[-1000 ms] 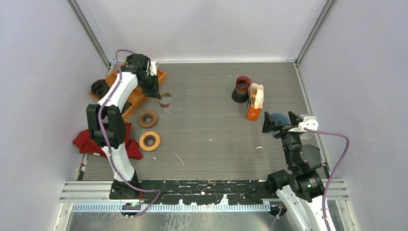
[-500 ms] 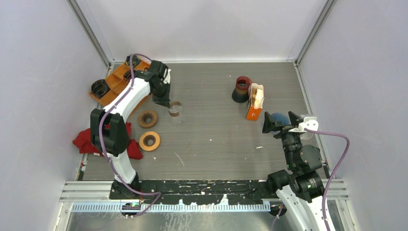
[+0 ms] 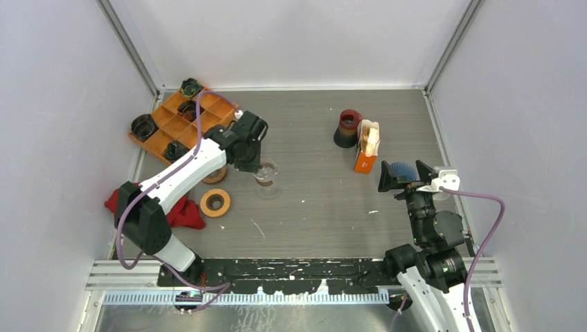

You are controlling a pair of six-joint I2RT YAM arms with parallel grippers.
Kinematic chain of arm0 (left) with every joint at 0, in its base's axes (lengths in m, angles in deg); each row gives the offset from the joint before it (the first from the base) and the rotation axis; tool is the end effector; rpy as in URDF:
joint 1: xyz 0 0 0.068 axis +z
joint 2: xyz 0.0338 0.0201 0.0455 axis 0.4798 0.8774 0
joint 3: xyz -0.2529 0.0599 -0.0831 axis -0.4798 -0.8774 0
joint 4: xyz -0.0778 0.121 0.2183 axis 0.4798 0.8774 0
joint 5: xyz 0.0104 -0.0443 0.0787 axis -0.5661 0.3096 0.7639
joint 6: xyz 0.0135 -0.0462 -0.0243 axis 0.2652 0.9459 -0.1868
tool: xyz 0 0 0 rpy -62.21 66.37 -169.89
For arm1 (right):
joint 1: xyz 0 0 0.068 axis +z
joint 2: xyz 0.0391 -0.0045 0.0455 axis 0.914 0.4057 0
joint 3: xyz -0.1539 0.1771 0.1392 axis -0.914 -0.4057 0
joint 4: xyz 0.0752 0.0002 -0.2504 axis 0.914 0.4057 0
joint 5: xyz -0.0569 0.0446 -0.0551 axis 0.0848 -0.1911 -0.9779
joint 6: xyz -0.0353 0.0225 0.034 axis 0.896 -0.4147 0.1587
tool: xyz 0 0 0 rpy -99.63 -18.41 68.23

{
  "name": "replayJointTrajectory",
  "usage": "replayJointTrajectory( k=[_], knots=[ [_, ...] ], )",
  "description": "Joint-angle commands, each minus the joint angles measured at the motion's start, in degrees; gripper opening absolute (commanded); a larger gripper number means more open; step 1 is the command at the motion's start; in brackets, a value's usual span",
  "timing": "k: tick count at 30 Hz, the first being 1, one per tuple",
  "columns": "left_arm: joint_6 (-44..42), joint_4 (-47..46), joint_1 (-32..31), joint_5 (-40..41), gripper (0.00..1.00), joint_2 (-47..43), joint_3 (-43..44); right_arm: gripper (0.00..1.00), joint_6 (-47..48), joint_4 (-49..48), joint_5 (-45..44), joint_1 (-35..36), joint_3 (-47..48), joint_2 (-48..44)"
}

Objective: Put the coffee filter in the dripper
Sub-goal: Move the coffee server to the center of the board.

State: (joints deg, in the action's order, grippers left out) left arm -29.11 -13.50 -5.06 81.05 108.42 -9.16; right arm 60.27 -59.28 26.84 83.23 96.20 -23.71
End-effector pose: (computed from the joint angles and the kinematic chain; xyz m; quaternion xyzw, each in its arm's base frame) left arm 0.2692 -0.1738 0.2903 0.0076 0.9719 -0.0641 0.2262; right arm 0.0665 0.0117 0.3231 0.0151 0.6364 0.0606 0.7688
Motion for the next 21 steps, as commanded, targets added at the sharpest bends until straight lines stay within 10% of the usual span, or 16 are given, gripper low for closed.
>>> replayJointTrajectory(
  k=[1, 21],
  knots=[
    [7.75, -1.72, -3.12, 7.34, 0.00, -4.01, -1.03, 1.00, -0.19, -3.18, 0.66, -0.14, 0.21, -0.61],
    [8.94, -3.08, -7.13, 7.61, 0.00, 2.44, -0.78, 1.00, -0.27, -3.17, 0.66, -0.26, 0.13, -0.87]
  ],
)
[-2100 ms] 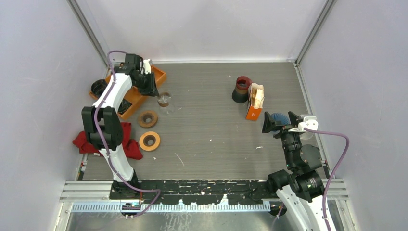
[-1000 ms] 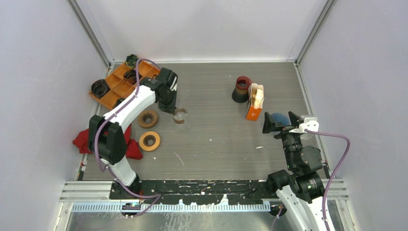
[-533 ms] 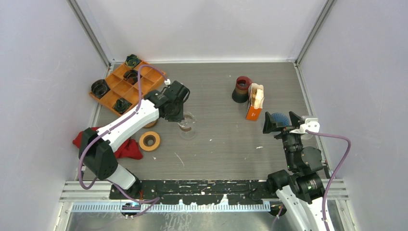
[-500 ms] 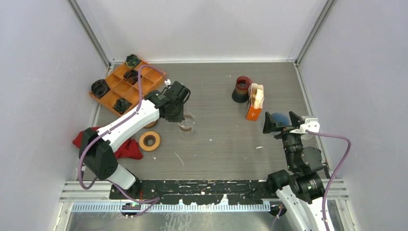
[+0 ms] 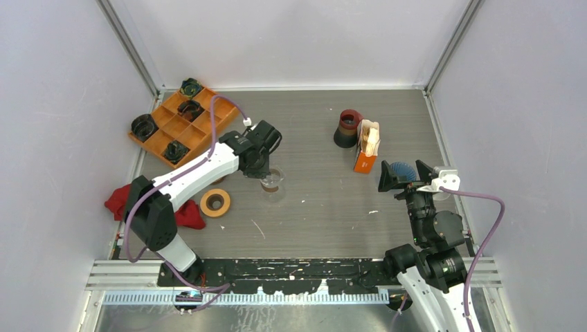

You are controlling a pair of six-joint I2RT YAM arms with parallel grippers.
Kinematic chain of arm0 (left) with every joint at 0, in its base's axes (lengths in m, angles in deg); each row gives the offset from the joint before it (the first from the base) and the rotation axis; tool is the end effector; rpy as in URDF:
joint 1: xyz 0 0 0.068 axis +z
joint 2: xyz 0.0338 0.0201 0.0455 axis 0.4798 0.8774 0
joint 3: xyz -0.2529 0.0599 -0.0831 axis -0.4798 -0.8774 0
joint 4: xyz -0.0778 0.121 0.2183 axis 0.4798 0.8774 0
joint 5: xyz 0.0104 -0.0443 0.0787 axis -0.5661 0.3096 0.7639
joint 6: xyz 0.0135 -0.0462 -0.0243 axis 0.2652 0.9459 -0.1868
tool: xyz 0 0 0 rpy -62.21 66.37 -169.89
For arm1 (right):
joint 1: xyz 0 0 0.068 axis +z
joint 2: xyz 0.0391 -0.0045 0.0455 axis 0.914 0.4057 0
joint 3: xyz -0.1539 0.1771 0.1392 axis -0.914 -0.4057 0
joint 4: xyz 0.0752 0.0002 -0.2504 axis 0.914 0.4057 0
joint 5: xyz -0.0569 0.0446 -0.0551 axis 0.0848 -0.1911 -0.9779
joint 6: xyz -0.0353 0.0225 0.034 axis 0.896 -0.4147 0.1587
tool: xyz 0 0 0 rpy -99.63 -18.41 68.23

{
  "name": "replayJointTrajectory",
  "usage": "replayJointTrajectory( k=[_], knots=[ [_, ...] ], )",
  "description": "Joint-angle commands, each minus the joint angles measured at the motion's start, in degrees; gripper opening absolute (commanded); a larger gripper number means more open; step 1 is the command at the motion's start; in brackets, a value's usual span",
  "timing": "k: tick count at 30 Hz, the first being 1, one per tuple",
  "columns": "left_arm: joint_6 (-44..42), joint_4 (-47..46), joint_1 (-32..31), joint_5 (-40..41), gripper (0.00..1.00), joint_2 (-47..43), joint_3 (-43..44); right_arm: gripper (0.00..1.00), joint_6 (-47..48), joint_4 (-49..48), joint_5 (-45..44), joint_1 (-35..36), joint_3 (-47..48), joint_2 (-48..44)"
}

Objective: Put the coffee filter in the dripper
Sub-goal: Move the coffee server to the center of the board, then pick up the connecting ring from the center of the board.

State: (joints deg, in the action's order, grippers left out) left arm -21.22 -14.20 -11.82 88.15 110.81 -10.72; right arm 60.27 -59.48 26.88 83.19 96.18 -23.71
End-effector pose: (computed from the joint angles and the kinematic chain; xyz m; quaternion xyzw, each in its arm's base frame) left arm 0.2536 -0.2044 0.2710 -0.0123 0.9721 -0.0272 0.2328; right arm 0.0665 0.0117 0.3233 0.0153 0.6352 0.0609 0.7698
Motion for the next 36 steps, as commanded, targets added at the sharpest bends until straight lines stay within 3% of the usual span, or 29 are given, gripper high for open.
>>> replayJointTrajectory(
  k=[1, 4, 12, 17, 24, 32, 36],
  knots=[
    [1.01, -2.54, -0.55, 0.57, 0.00, 0.08, 0.67, 1.00, -0.20, -2.96, 0.66, -0.25, 0.13, -0.82],
    [0.93, -2.70, -0.56, 1.27, 0.01, -0.16, 0.61, 1.00, -0.20, -2.98, 0.63, -0.25, 0.10, -0.93],
    [0.14, -1.96, -0.61, 2.17, 0.22, -2.31, 1.41, 1.00, -0.19, -2.98, 0.62, -0.21, 0.13, -0.70],
    [-0.34, -2.26, -0.51, 3.09, 0.42, -5.55, 1.53, 1.00, -0.18, -2.93, 2.63, -0.25, 0.12, -0.40],
    [-1.93, -2.44, 0.08, 4.20, 0.62, -11.48, 1.44, 1.00, -0.07, -2.91, 2.66, -0.25, 0.02, -0.26],
    [-4.76, -2.78, 5.49, 3.22, 0.78, -18.69, -3.32, 1.00, -0.01, -2.78, 2.65, -0.20, 0.06, 0.43],
    [-6.28, -2.77, 9.99, 2.23, 0.95, -22.98, -6.50, 1.00, 0.08, -2.66, 2.74, -0.25, 0.04, 0.92]
  ],
)
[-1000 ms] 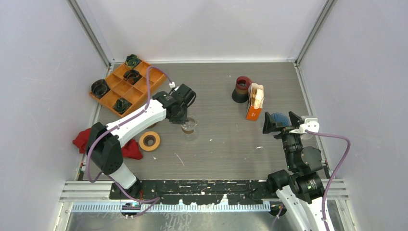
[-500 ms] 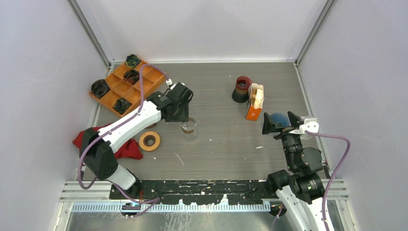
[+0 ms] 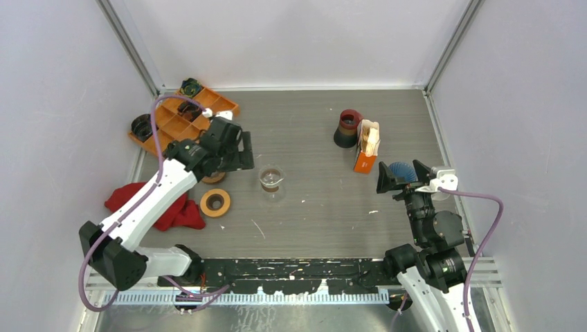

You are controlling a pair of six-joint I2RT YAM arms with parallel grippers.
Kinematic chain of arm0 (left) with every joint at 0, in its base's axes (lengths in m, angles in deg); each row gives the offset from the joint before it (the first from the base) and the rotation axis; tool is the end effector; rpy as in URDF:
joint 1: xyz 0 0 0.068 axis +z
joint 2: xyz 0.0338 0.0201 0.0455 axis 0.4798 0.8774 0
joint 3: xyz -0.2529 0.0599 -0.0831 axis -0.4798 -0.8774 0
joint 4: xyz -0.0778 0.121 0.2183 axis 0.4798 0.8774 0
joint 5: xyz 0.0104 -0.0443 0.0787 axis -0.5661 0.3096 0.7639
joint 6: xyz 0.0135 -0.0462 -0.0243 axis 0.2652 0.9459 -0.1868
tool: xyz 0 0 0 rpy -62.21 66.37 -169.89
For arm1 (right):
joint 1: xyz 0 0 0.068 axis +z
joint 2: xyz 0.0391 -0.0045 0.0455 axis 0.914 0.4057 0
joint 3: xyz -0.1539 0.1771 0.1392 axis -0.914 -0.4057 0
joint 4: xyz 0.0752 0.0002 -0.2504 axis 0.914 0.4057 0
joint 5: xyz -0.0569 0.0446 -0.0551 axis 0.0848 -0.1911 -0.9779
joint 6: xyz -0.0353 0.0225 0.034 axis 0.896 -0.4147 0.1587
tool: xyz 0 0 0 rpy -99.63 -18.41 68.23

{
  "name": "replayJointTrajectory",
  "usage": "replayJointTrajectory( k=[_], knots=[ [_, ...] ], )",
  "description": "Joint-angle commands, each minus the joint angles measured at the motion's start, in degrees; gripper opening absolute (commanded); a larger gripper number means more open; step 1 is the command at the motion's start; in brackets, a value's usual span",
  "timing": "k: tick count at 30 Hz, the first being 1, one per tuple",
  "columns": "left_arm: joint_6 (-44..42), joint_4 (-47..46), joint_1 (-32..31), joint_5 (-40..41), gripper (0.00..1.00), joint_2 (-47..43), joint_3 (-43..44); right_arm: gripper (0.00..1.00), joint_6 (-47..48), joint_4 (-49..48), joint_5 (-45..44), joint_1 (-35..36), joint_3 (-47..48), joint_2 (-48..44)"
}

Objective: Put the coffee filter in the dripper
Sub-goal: Pick up the connecting ring from the center of the board.

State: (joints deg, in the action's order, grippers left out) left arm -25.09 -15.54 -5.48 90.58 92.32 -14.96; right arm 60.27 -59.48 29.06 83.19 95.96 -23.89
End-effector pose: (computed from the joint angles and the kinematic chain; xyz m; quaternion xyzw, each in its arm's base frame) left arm 0.2213 -0.1373 0.3385 -0.0569 0.9330 -0.0671 0.3491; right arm 0.0664 0.0130 0.3224 0.0005 0.6350 0.0729 0.7691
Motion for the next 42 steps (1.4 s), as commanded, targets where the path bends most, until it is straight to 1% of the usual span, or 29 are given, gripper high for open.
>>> replayJointTrajectory(
  k=[1, 6, 11, 13, 16, 20, 23, 25, 27, 28, 31, 42],
  knots=[
    [-2.69, -1.48, 4.86, -0.66, 0.99, -5.28, -3.04, 1.00, 0.08, -2.60, 0.50, -0.25, 0.30, 1.17],
    [-5.32, -3.76, 10.94, -4.25, 0.99, -8.53, -7.63, 1.00, 0.22, -2.52, 0.49, -0.25, 0.31, 1.90],
    [-6.74, -5.81, 16.33, -5.75, 0.99, -7.70, -10.50, 1.00, 0.36, -2.34, 0.69, -0.20, 0.43, 2.64],
    [-7.53, -6.10, 19.66, -8.88, 0.99, -6.12, -10.92, 1.00, 0.36, -2.32, 0.68, -0.25, 0.44, 2.92],
    [-8.30, -8.02, 26.04, -15.84, 0.99, -3.74, -12.43, 1.00, 0.43, -2.28, 0.71, -0.23, 0.49, 3.06],
    [-8.64, -10.58, 32.51, -20.31, 0.99, -1.72, -14.16, 1.00, 0.53, -2.28, 0.60, -0.25, 0.37, 3.28],
    [-7.94, -13.11, 36.50, -24.36, 0.94, 1.90, -14.92, 1.00, 0.53, -2.28, 0.87, -0.24, 0.45, 3.38],
    [-7.78, -13.36, 38.20, -26.09, 0.90, 3.59, -14.23, 1.00, 0.52, -2.27, 1.03, -0.25, 0.43, 3.27],
    [-7.81, -13.05, 39.26, -26.39, 0.88, 5.35, -13.22, 1.00, 0.52, -2.28, 0.92, -0.25, 0.39, 3.27],
    [-7.86, -13.10, 39.74, -26.60, 0.85, 6.20, -12.81, 1.00, 0.52, -2.26, 0.94, -0.25, 0.44, 3.36],
    [-8.45, -13.11, 40.23, -25.98, 0.82, 8.63, -11.63, 1.00, 0.52, -2.28, 1.13, -0.24, 0.37, 3.63],
    [-9.71, -11.59, 41.92, -24.18, 0.62, 19.46, -4.87, 1.00, 0.52, -2.27, 1.16, -0.25, 0.37, 3.42]
  ],
)
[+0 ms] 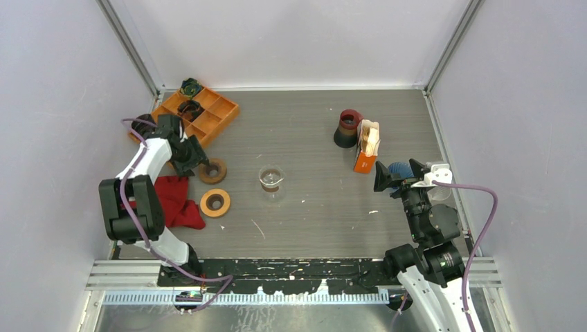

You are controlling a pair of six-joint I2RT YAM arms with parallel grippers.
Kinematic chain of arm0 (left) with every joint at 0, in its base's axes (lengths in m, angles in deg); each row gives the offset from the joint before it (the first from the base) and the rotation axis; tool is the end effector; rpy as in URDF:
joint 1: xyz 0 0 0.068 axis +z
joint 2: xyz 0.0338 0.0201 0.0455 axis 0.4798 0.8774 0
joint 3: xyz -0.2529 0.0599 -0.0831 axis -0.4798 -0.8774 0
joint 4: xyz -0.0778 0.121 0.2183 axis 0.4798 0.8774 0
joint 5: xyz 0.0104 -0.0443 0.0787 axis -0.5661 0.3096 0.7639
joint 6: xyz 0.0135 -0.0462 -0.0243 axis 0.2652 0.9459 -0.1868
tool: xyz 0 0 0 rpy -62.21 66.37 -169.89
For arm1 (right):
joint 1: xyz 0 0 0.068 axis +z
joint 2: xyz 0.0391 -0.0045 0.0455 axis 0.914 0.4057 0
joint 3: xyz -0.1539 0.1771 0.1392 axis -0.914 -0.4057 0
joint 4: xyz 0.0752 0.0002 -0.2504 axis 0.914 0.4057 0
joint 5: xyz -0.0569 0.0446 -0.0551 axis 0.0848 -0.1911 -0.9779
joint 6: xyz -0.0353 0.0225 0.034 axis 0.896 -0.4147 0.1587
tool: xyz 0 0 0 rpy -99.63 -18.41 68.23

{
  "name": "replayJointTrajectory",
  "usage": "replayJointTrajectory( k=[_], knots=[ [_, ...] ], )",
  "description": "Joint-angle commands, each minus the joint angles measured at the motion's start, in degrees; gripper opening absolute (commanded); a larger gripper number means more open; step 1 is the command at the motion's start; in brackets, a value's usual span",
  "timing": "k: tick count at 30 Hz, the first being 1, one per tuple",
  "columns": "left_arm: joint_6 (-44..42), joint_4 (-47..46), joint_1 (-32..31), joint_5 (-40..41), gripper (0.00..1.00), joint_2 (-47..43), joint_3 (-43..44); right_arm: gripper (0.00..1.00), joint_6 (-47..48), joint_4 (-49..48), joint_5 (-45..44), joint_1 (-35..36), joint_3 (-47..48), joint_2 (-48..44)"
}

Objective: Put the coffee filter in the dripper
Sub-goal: Pick up the connecting ring from the center of the board.

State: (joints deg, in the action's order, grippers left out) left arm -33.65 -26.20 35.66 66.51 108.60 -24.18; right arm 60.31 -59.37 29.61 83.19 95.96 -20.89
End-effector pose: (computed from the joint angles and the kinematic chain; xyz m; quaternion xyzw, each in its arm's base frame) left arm 0.3092 0.0338 0.2218 -0.2699 0.9393 -0.0906 0.1917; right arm 0.0767 0.0166 0.3194 -0.0076 0.6551 0.0707 0.7522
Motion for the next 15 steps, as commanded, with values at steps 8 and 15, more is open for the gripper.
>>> replayJointTrajectory(
  k=[8, 15],
  knots=[
    [-1.22, -0.16, 0.84, 0.59, 0.58, 7.95, 6.04, 1.00, 0.40, -2.34, 0.70, -0.21, 0.34, 0.43],
    [-1.44, 0.34, 0.84, 0.88, 0.57, 10.67, 6.58, 1.00, 0.31, -2.45, 0.86, -0.25, 0.37, 0.22]
  ],
)
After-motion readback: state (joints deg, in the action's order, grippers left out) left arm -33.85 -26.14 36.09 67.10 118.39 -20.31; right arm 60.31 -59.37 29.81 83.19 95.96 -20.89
